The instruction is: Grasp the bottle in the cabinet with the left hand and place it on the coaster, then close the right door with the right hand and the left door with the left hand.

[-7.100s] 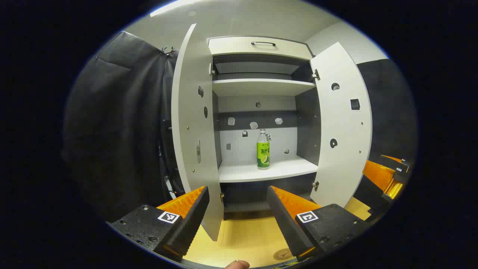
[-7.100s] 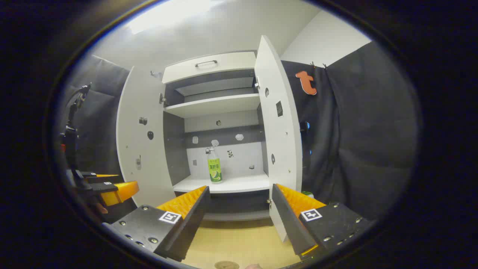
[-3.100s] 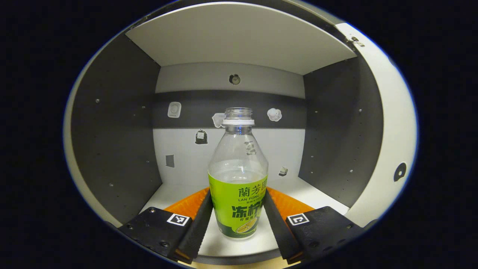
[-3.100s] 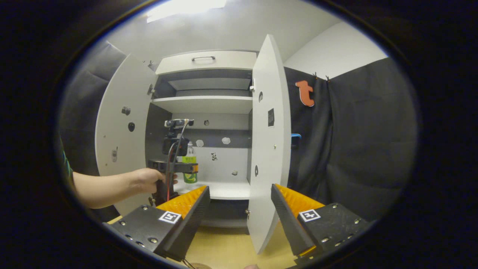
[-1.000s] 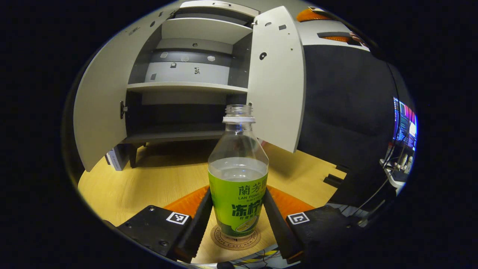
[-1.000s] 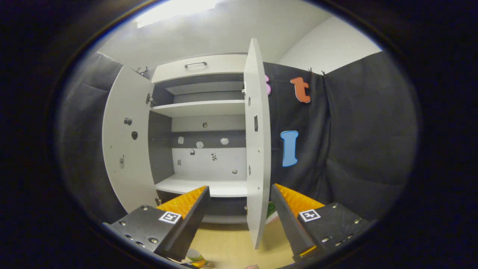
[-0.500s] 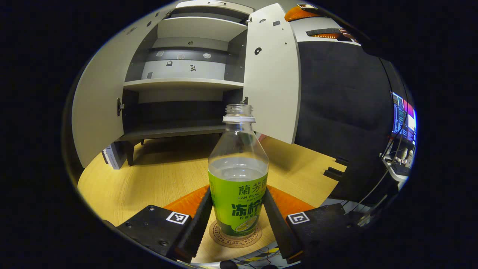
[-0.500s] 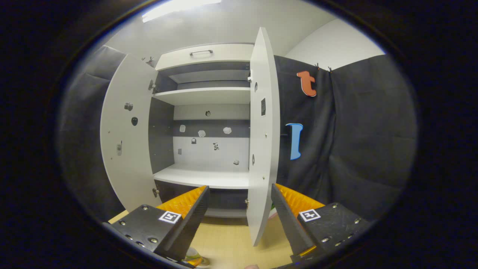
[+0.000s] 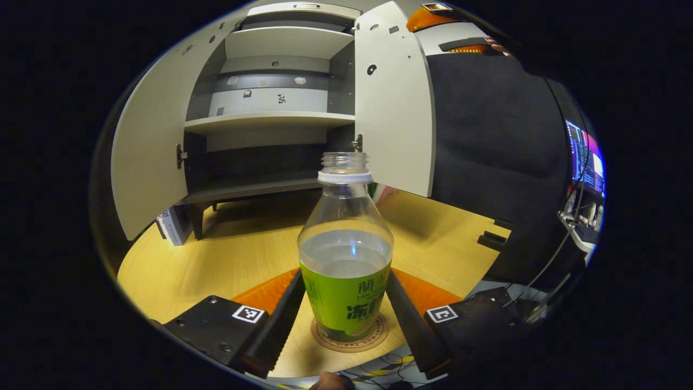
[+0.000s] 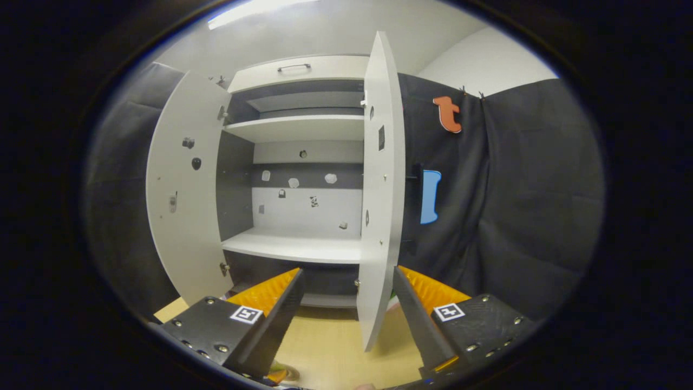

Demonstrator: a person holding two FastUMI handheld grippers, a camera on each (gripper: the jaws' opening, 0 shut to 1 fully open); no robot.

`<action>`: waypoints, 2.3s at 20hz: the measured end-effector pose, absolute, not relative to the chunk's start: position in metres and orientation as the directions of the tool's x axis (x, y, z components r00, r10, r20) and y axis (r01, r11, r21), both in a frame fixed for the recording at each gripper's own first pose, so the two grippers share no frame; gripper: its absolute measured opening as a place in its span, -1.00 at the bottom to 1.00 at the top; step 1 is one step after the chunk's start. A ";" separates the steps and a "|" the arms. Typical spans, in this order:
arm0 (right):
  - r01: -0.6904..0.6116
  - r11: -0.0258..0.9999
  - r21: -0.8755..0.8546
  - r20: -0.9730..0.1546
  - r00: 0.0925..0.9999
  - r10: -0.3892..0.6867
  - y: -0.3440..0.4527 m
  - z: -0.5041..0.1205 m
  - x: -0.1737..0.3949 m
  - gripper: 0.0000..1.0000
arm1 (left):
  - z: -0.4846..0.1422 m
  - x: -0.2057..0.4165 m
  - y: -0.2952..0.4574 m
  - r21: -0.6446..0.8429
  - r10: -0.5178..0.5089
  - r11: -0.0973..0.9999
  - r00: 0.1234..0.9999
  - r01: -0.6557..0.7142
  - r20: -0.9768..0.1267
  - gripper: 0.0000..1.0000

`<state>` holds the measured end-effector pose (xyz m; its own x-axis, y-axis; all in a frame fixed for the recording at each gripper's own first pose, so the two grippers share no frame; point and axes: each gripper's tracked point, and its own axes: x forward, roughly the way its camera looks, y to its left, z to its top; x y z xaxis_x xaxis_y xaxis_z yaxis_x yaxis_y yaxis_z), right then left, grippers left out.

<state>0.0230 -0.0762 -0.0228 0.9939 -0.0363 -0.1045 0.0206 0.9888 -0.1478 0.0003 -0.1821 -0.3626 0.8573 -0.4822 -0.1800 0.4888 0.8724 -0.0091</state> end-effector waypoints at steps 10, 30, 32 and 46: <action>0.041 0.983 -0.181 -0.099 0.993 -0.060 -0.109 -0.017 0.003 0.98 | -0.280 -0.003 -0.181 0.041 -0.473 0.875 0.871 0.482 -0.131 0.87; 0.225 0.968 -0.107 -0.078 0.969 -0.234 -0.295 0.044 0.070 0.98 | -0.042 0.014 -0.111 -0.004 -0.368 0.930 0.930 0.368 -0.022 0.94; 0.196 0.974 -0.116 -0.096 0.974 -0.208 -0.293 0.040 0.090 0.98 | -0.028 0.011 -0.094 0.001 -0.346 0.938 0.938 0.346 -0.010 0.94; -0.054 0.992 -0.117 -0.166 0.986 0.034 -0.201 0.046 0.152 0.84 | -0.046 -0.001 0.027 -0.069 -0.155 0.986 0.986 0.151 -0.064 0.92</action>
